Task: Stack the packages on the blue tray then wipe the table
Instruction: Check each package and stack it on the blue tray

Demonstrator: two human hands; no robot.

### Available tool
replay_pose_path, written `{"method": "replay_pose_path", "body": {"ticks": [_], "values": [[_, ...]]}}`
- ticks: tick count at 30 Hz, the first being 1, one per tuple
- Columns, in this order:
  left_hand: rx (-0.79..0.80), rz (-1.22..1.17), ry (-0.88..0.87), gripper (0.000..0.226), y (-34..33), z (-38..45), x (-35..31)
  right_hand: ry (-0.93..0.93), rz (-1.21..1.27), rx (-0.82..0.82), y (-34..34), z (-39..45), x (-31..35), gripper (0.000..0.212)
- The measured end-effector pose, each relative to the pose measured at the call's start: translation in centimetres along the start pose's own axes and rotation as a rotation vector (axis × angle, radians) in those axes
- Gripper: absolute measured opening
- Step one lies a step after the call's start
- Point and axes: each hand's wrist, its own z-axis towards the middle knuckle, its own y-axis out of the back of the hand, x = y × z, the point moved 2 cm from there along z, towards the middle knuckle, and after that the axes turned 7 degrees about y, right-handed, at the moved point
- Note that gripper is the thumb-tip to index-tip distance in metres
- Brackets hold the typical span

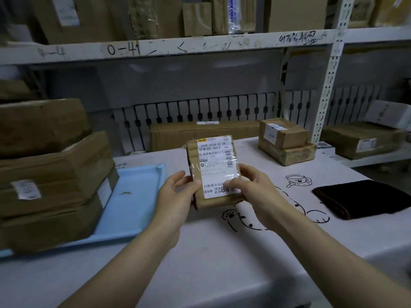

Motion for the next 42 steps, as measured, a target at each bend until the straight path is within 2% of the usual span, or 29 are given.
{"method": "replay_pose_path", "body": {"ticks": [3, 5, 7, 12, 23, 29, 34, 37, 42], "values": [[0.008, 0.069, -0.049, 0.039, 1.8, -0.8, -0.2, -0.009, 0.002, 0.061, -1.1, -0.8, -0.3, 0.068], [0.018, 0.134, -0.066, 0.035, 2.8, -1.2, -0.3, -0.025, 0.023, 0.106, -1.7, -1.3, -0.5, 0.041], [0.026, 0.165, -0.073, 0.035, 3.7, -1.5, -0.3, -0.032, 0.055, 0.127, -2.1, -1.8, -0.6, 0.032], [0.039, 0.171, -0.085, 0.038, 4.9, -2.4, -0.3, -0.044, 0.107, 0.129, -2.9, -2.6, -0.8, 0.048], [0.042, 0.076, -0.115, 0.037, 5.8, -4.1, 1.0, 0.025, 0.139, 0.11, -3.4, -4.3, -1.2, 0.057], [0.031, 0.04, -0.106, 0.038, 6.4, -4.7, 2.2, 0.052, 0.151, 0.107, -4.0, -5.4, -2.3, 0.072], [0.044, 0.037, -0.104, 0.04, 6.4, -4.9, 2.5, 0.098, 0.136, 0.118, -3.6, -5.7, -2.3, 0.073], [0.063, 0.031, -0.107, 0.038, 6.2, -5.1, 2.5, 0.15, 0.108, 0.094, -3.4, -6.0, -2.4, 0.084], [0.079, 0.008, -0.116, 0.035, 5.8, -5.3, 2.6, 0.221, 0.029, 0.048, -3.0, -6.3, -2.3, 0.09]]}}
